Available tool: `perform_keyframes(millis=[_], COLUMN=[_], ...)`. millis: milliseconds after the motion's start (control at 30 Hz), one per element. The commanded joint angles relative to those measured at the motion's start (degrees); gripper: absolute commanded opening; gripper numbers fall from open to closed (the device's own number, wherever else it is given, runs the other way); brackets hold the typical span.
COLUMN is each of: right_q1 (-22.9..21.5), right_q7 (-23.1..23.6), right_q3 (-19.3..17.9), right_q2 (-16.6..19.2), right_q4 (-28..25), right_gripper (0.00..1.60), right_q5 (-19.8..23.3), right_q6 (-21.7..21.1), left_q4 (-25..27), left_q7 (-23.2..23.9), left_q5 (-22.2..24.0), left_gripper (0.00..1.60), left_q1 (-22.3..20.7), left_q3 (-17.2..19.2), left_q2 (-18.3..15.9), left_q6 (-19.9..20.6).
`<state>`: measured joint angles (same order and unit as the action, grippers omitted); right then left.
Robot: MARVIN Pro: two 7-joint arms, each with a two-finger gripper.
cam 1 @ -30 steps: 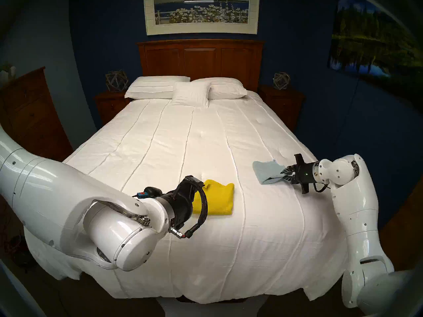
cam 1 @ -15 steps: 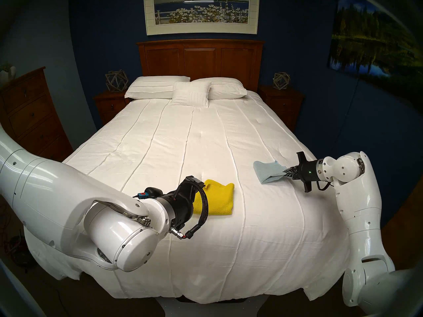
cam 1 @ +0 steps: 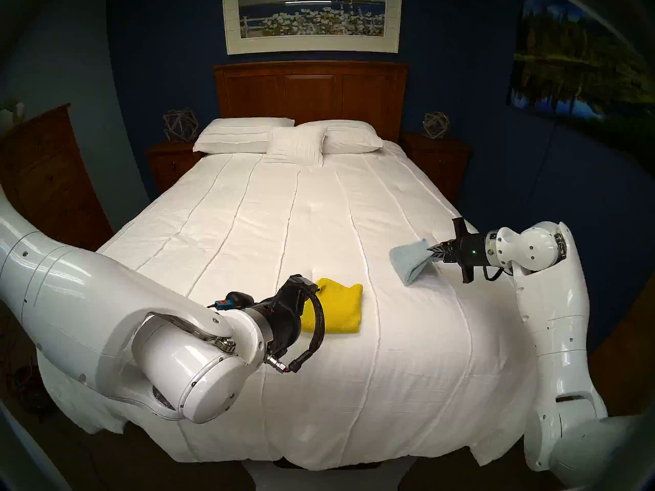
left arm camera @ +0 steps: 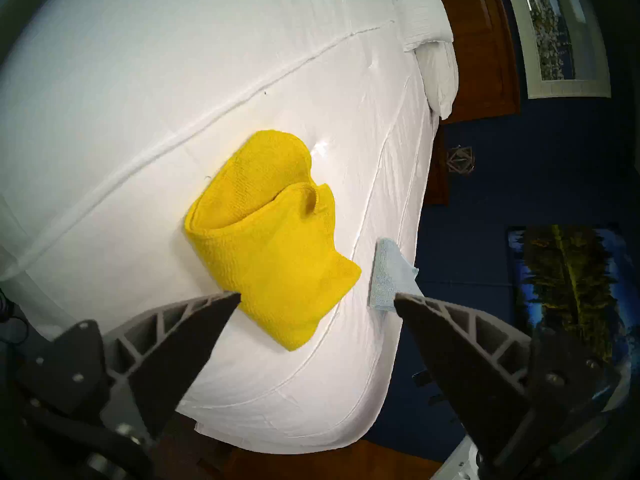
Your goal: Fold the hand towels twice and stack them up
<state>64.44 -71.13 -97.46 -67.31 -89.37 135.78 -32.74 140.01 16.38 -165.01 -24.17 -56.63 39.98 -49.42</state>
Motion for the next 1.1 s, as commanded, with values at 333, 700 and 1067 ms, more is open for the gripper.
perform_keyframes(millis=[333,700,1067], right_q1=[-6.0,-5.6,-7.8], right_q7=[-1.8,-2.8,-2.0], right_q3=[3.7,4.5,8.1], right_q2=[-3.4,-4.1,-7.2], right_q4=[-3.5,-7.4,-7.5], right_gripper=[0.0,0.0,0.0], right_q5=[1.1,1.8,2.4], right_q6=[3.2,4.7,5.1], left_q4=[0.0,0.0,0.0], left_q7=[-0.6,-1.2,-0.8], left_q5=[0.1,0.0,0.0], left_gripper=[1.6,1.6,1.6], left_q1=[-1.4,-2.2,-2.8], left_q3=[0.9,-0.3,-1.1], left_q2=[-0.6,-1.1,-1.6], left_q6=[-0.3,0.5,-1.1])
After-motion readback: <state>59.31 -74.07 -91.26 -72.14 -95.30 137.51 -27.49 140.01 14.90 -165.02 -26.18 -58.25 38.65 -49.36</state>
